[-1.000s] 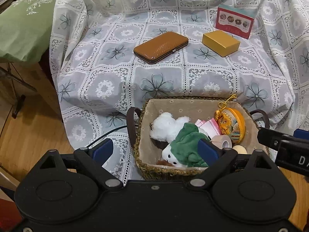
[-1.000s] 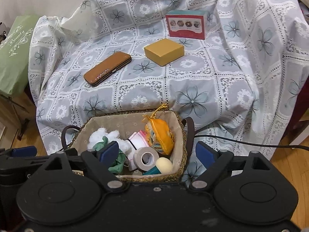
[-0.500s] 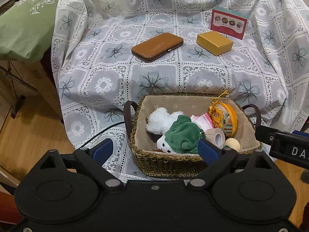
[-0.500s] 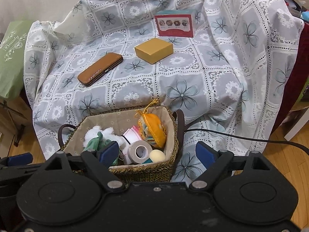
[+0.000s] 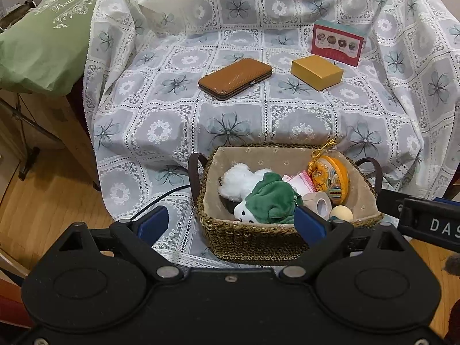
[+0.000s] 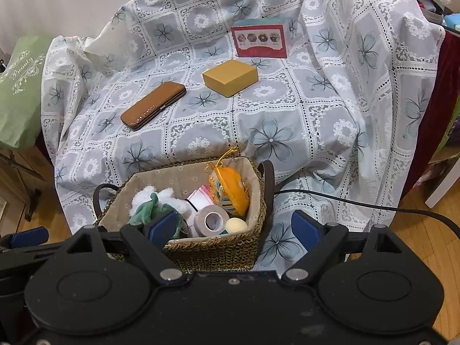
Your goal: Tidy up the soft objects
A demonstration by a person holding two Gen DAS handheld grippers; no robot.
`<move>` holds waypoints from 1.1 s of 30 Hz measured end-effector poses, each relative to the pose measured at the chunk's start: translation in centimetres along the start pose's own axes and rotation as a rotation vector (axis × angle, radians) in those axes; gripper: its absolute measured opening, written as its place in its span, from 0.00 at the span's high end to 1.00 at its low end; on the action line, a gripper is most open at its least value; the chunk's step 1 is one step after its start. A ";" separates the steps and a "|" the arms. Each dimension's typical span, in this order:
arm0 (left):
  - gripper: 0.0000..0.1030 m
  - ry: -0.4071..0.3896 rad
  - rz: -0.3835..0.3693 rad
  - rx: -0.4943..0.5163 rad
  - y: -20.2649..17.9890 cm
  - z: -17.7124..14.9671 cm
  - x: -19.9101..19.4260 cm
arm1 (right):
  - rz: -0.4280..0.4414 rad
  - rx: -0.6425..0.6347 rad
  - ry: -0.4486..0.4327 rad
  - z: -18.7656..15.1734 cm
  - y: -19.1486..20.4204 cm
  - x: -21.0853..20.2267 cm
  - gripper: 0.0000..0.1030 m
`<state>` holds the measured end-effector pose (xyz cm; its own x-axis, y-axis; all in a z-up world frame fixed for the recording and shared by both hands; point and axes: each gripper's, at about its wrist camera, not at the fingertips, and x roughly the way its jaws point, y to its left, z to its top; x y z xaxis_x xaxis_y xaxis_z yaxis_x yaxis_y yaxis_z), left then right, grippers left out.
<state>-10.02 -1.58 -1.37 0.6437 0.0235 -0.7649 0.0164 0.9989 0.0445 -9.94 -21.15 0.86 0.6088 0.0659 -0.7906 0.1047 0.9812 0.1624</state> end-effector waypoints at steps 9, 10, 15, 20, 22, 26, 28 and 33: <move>0.11 -0.001 -0.003 -0.009 0.1 -0.2 -0.2 | 0.006 -0.008 0.006 -0.1 0.3 0.0 0.15; 0.11 0.000 -0.004 -0.012 0.1 -0.3 -0.2 | 0.007 -0.009 0.007 -0.1 0.3 0.0 0.15; 0.11 0.005 -0.006 -0.023 0.3 -0.4 -0.2 | 0.007 -0.009 0.007 -0.1 0.3 0.0 0.15; 0.11 0.004 -0.003 -0.023 0.3 -0.4 -0.1 | 0.008 -0.012 0.006 -0.1 0.4 -0.1 0.15; 0.11 0.006 -0.005 -0.023 0.3 -0.4 -0.1 | 0.007 -0.013 0.006 0.0 0.4 -0.1 0.15; 0.11 0.006 -0.005 -0.024 0.4 -0.3 -0.1 | 0.009 -0.012 0.009 0.0 0.4 -0.1 0.15; 0.11 0.007 -0.003 -0.025 0.4 -0.3 -0.1 | 0.009 -0.012 0.010 0.0 0.4 -0.1 0.15; 0.11 0.009 -0.003 -0.026 0.3 -0.3 -0.1 | 0.010 -0.012 0.010 0.0 0.5 0.0 0.15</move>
<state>-10.32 -1.23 -1.50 0.6366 0.0210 -0.7709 -0.0019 0.9997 0.0258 -9.88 -20.71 0.97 0.6017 0.0772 -0.7950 0.0892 0.9826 0.1629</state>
